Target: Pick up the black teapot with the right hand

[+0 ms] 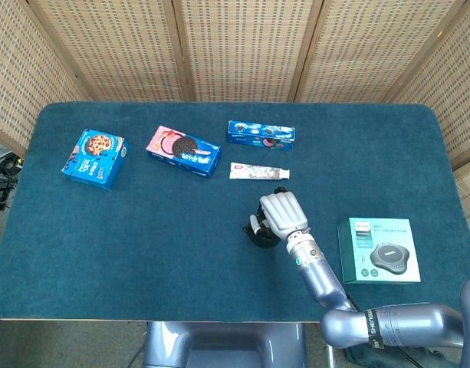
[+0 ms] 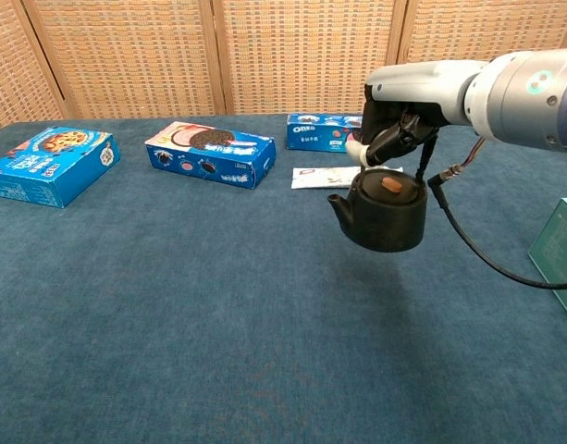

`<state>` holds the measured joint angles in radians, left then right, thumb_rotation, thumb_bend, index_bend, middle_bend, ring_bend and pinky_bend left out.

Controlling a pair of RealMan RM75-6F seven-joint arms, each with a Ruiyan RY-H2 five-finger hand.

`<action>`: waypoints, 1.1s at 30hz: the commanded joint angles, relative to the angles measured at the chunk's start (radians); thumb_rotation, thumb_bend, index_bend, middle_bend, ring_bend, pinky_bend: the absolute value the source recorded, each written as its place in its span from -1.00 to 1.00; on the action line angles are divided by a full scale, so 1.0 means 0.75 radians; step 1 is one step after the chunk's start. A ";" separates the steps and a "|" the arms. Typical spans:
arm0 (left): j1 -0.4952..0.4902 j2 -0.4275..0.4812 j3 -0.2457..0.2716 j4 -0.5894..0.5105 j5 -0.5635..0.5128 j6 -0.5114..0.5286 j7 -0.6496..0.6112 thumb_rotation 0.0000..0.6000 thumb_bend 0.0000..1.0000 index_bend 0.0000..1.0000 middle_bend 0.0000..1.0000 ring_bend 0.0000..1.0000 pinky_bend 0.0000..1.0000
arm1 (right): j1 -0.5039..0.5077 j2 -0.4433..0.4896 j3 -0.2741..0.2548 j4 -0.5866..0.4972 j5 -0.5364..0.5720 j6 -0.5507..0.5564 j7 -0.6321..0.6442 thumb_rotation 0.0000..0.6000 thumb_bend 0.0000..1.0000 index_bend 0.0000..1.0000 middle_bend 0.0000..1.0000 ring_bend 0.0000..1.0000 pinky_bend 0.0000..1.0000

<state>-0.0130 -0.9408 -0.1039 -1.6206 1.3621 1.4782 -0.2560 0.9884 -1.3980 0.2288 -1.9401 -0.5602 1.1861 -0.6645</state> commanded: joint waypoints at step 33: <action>0.002 0.001 0.000 -0.003 0.003 0.005 0.001 1.00 -1.00 -1.00 -1.00 -1.00 -1.00 | -0.037 -0.032 -0.001 0.004 -0.063 0.040 -0.010 0.77 0.70 1.00 1.00 1.00 0.77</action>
<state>-0.0117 -0.9402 -0.1042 -1.6229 1.3642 1.4822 -0.2555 0.9592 -1.4213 0.2280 -1.9352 -0.6067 1.2147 -0.6681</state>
